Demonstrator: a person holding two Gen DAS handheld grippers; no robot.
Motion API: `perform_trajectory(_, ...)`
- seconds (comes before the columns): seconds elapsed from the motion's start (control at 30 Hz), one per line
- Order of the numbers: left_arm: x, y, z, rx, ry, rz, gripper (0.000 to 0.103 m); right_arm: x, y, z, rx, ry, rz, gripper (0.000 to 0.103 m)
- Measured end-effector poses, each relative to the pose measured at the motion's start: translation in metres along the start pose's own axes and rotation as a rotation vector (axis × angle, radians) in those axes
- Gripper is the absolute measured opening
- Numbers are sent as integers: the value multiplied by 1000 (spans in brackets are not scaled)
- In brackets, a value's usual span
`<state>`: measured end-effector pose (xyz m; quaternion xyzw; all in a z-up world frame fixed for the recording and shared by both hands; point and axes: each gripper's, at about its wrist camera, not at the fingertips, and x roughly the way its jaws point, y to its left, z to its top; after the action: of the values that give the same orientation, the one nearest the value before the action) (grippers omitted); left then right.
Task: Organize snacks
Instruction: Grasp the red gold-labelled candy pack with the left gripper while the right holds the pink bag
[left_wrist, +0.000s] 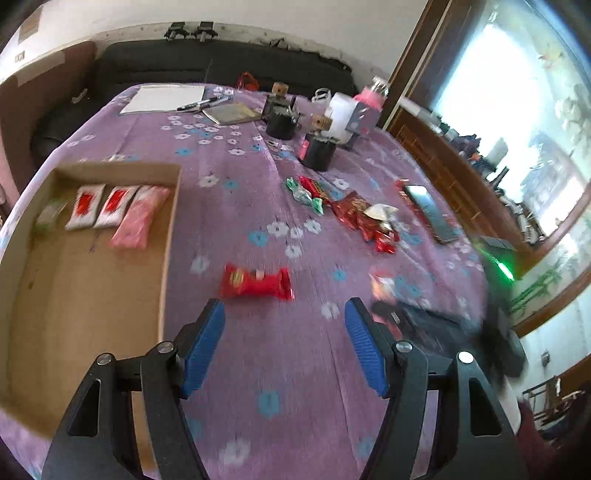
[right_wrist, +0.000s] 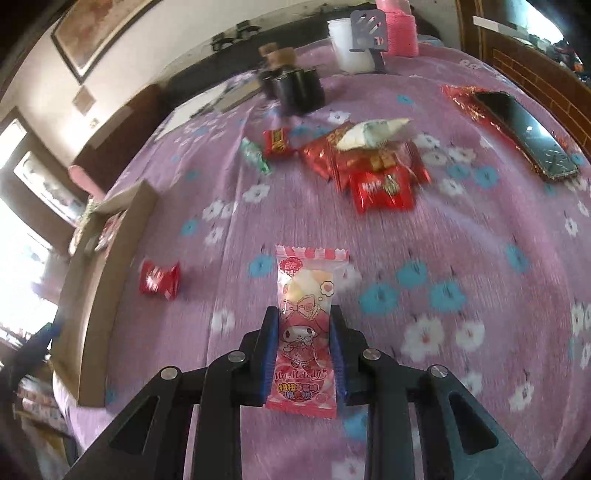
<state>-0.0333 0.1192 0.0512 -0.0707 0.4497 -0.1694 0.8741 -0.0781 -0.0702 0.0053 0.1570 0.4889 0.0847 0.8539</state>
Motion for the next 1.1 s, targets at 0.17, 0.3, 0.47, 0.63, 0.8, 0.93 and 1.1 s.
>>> perform_trajectory(0.17, 57, -1, 31, -25, 90, 86, 66, -1, -15, -3, 26, -68, 104, 27)
perform_trajectory(0.3, 92, -13, 44, 151, 116, 293, 67, -3, -17, -6, 24, -102, 133, 28)
perform_trajectory(0.47, 119, -7, 38, 189, 270, 276, 64, -3, -16, -7, 18, -108, 143, 30)
perform_trajectory(0.63, 101, -9, 17, 130, 397, 89, 64, -2, -24, -7, 52, -103, 186, 30)
perform_trajectory(0.8, 60, -22, -6, 200, 331, 80, 64, -2, -27, -6, 68, -101, 203, 30)
perform_trajectory(0.93, 41, -17, -15, 156, 248, 78, 64, -2, -28, -6, 67, -101, 202, 30)
perform_trajectory(1.1, 33, -12, -38, -14, 194, 76, 64, -2, -28, -6, 69, -102, 202, 30)
